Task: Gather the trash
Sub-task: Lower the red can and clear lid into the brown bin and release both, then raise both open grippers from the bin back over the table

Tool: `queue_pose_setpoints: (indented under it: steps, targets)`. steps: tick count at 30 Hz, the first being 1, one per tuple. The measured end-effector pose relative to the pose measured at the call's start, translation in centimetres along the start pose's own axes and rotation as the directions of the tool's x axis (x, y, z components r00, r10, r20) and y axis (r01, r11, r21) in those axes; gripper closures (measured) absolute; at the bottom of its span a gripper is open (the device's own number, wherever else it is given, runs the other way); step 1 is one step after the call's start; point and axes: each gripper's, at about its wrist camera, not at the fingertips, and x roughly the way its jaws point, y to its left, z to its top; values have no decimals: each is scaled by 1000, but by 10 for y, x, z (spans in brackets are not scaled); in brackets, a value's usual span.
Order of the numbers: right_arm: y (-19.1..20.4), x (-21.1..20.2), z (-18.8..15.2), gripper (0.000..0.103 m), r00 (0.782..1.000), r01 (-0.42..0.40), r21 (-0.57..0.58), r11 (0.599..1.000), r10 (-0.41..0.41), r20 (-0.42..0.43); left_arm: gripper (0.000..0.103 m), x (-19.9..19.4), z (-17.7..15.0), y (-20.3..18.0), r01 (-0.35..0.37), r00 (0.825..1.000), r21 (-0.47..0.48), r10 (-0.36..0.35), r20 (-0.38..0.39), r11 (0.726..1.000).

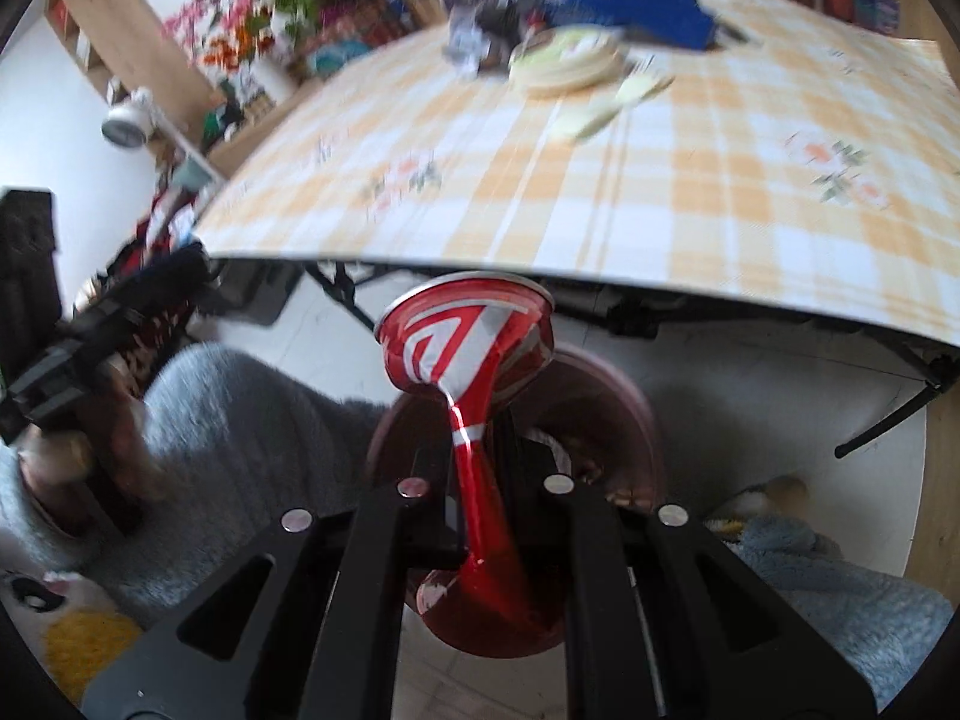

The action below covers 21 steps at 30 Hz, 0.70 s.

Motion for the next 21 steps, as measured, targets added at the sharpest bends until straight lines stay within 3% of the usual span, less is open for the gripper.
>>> queue_pose_setpoints:
  steps: [6, 15, 18, 20, 21]
  targets:
    - [0, 32, -6, 92, 995, 24, -3, 1000, -24, -99, 8, -11, -8, 4, -3, 999, -27, 4, 47, 1000]
    - [-16, 55, -14, 91, 979, 84, 76, 994, -68, -190, 8, -4, -12, -6, -15, 999, 20, 14, 30, 1000]
    - [-22, 57, -15, 80, 977, 93, 96, 991, -71, -202, 8, -3, -13, -6, -15, 1000, 19, 15, 25, 1000]
    - [-23, 55, -15, 53, 979, 87, 104, 991, -66, -192, 8, -2, -13, -6, -15, 1000, 16, 14, 23, 1000]
    - [-24, 54, -15, 45, 980, 87, 103, 991, -67, -186, 8, -2, -13, -5, -15, 1000, 14, 15, 21, 1000]
